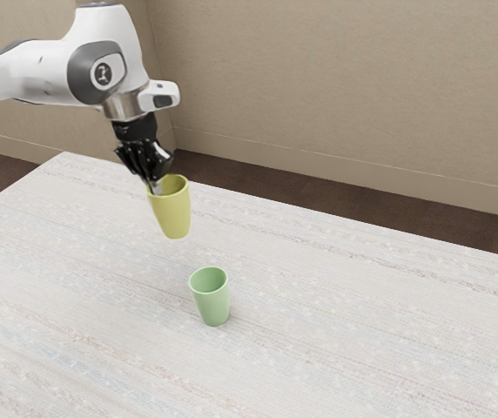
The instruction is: Place the left cup onto the right cup
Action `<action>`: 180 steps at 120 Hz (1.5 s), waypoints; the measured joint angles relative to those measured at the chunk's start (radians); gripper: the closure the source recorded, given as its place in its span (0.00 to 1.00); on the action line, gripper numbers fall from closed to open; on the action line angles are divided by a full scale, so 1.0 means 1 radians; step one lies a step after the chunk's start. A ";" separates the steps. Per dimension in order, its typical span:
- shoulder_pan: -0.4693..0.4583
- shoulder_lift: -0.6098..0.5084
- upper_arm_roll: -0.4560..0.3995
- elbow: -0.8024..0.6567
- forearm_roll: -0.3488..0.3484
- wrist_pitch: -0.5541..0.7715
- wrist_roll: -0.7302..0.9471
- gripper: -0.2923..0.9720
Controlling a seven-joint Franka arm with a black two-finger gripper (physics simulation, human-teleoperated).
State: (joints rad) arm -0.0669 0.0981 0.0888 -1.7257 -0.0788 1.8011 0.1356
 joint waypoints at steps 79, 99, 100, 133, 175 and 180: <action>-0.006 0.006 -0.054 -0.051 -0.012 0.000 -0.155 0.85; -0.007 0.027 -0.054 -0.051 -0.023 0.015 -0.180 0.85; -0.007 0.028 -0.054 -0.052 -0.024 0.016 -0.181 0.85; -0.007 0.050 -0.054 -0.058 -0.047 0.035 -0.210 0.85; -0.010 0.075 -0.061 -0.068 -0.071 0.065 -0.237 0.85; -0.010 0.076 -0.062 -0.072 -0.073 0.066 -0.241 0.85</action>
State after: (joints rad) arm -0.0769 0.1738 0.0270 -1.7977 -0.1517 1.8675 -0.1049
